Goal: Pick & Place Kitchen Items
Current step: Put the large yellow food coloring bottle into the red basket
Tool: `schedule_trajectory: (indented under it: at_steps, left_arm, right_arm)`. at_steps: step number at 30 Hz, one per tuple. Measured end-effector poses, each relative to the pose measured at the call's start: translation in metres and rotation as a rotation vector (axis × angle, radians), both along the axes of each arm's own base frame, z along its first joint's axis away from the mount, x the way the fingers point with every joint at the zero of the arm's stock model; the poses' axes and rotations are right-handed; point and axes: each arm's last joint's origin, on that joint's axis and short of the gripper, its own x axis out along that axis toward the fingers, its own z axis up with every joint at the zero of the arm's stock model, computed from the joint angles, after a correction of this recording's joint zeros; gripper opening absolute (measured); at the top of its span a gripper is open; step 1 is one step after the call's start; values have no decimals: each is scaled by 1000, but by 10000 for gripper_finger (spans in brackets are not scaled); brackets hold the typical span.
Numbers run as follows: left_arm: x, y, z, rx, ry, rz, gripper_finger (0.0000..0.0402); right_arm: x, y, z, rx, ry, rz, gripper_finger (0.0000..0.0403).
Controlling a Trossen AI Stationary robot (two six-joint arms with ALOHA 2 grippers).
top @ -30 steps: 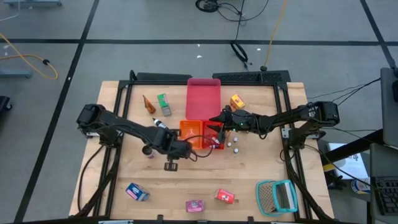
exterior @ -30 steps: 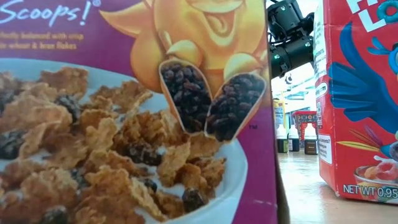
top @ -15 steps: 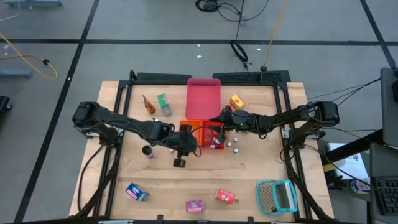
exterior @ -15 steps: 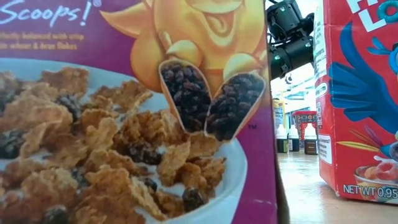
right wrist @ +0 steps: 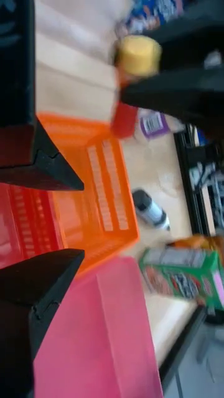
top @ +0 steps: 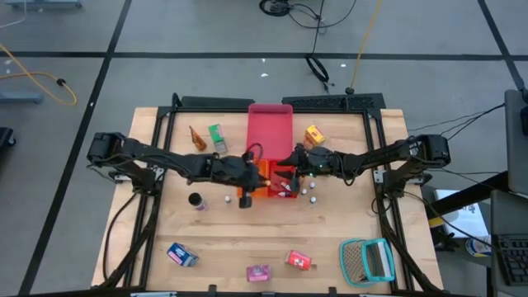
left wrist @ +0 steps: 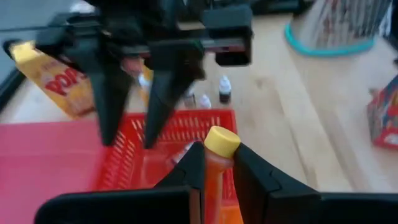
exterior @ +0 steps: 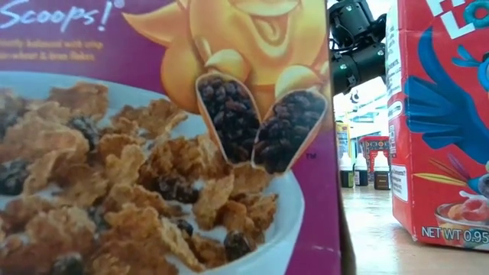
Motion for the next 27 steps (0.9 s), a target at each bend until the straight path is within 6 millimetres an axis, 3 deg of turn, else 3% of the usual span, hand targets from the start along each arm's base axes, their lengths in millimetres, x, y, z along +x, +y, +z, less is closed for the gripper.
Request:
schedule_trajectory:
  at_steps: [7,15,23,27]
  left_arm:
    - [3,8,-2,-15,-243,23,33]
    - [0,8,-3,-40,-319,42,49]
    - [1,8,0,-27,-357,39,34]
    - [2,8,1,-30,-375,32,48]
  right_arm:
    - [2,6,5,-8,-55,65,157]
    - [5,21,17,-79,-175,132,157]
    - [6,32,25,-112,-260,167,154]
    - [7,33,27,-118,-284,166,134]
